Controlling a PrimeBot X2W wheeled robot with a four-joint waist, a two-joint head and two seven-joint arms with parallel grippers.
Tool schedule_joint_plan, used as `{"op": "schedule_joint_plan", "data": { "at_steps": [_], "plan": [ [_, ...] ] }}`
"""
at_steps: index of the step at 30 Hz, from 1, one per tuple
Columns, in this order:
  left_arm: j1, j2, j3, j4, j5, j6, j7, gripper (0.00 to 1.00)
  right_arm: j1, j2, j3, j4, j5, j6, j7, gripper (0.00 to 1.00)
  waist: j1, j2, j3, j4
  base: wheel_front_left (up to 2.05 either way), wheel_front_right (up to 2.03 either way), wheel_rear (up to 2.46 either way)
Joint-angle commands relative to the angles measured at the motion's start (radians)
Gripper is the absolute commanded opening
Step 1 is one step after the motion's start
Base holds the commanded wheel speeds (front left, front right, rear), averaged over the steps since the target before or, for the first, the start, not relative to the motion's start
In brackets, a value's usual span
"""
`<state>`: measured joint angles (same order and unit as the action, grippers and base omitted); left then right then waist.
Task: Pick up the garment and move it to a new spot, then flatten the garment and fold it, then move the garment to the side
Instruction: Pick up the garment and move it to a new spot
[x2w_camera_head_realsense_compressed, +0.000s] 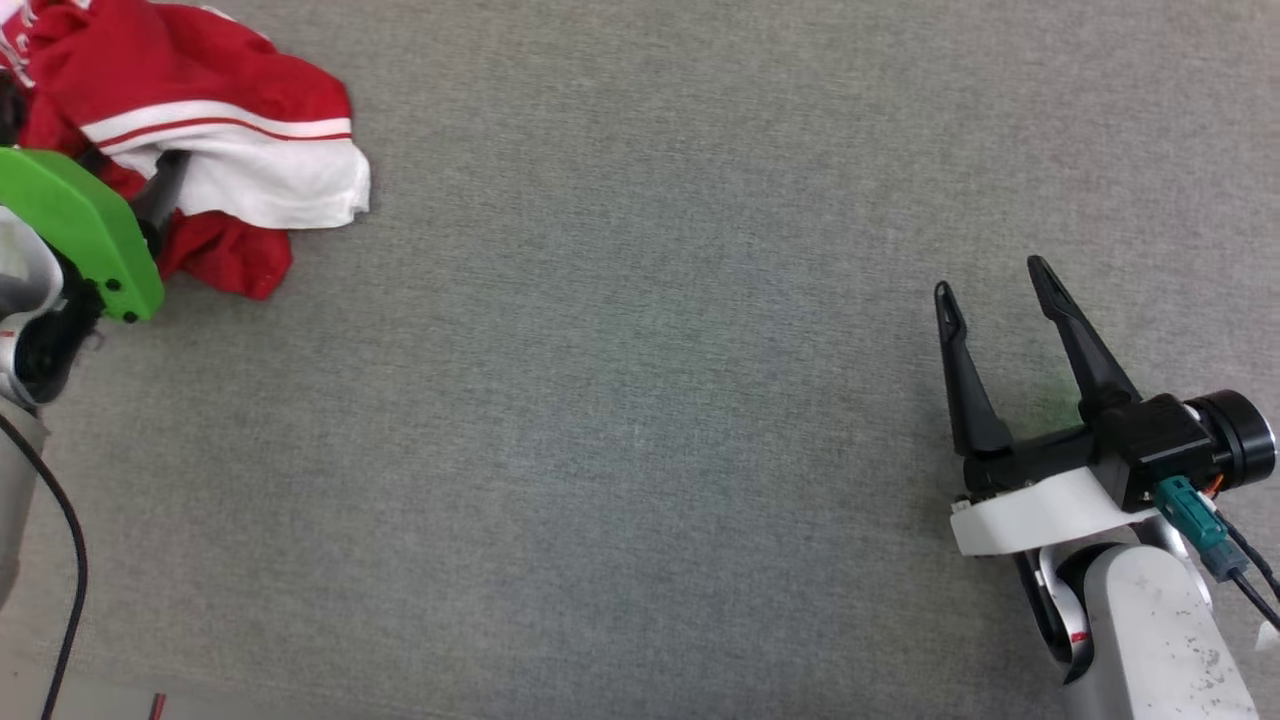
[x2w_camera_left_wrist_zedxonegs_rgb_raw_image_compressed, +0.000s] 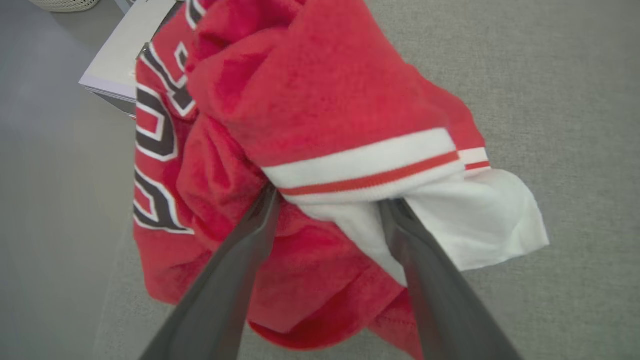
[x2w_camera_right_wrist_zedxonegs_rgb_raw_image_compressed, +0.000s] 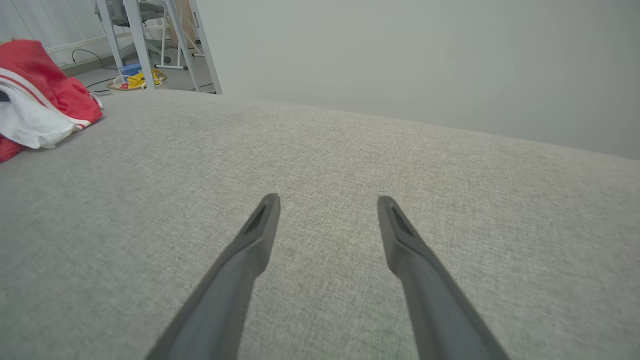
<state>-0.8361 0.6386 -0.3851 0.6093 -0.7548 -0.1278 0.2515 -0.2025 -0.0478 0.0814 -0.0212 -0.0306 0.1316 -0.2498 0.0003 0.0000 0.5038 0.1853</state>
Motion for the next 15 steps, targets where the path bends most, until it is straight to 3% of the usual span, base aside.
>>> {"op": "schedule_joint_plan", "data": {
  "at_steps": [1, 6, 7, 8, 9, 10, 15],
  "plan": [
    [-0.021, 0.013, -0.012, 0.023, -0.025, -0.003, 0.017, 1.0, -0.021, -0.003, 0.006, 0.002, 0.004, -0.001, -0.003, 1.0, -0.0003, 0.0, 0.049, -0.054, 0.0, 0.0, 0.0],
    [-0.031, 0.03, -0.048, 0.097, -0.083, -0.003, 0.065, 1.0, -0.022, -0.003, 0.011, 0.007, 0.011, -0.001, -0.006, 1.0, -0.0003, 0.0, 0.053, -0.071, 0.0, 0.0, 0.0],
    [-0.027, 0.031, -0.056, 0.104, -0.093, -0.003, 0.073, 0.93, -0.022, -0.003, 0.01, 0.007, 0.011, -0.001, -0.007, 1.0, -0.0003, 0.0, 0.053, -0.073, 0.0, 0.0, 0.0],
    [-0.022, 0.031, -0.067, 0.108, -0.106, -0.003, 0.079, 0.45, -0.022, -0.003, 0.009, 0.008, 0.012, -0.001, -0.007, 1.0, -0.0003, 0.0, 0.052, -0.074, 0.0, 0.0, 0.0],
    [-0.016, 0.03, -0.074, 0.108, -0.119, -0.003, 0.082, 0.05, -0.021, -0.003, 0.007, 0.009, 0.012, -0.001, -0.007, 1.0, -0.0003, 0.0, 0.05, -0.074, 0.0, 0.0, 0.0],
    [-0.01, 0.029, -0.082, 0.104, -0.134, -0.003, 0.082, 0.0, -0.02, -0.003, 0.004, 0.011, 0.012, -0.001, -0.008, 1.0, -0.0003, 0.0, 0.046, -0.074, 0.0, 0.0, 0.0],
    [0.012, 0.037, -0.1, 0.082, -0.186, -0.003, 0.04, 0.0, -0.013, -0.002, -0.002, 0.025, 0.016, -0.001, -0.01, 1.0, -0.0003, 0.0, 0.015, -0.065, 0.0, 0.0, 0.0]
  ]
}}
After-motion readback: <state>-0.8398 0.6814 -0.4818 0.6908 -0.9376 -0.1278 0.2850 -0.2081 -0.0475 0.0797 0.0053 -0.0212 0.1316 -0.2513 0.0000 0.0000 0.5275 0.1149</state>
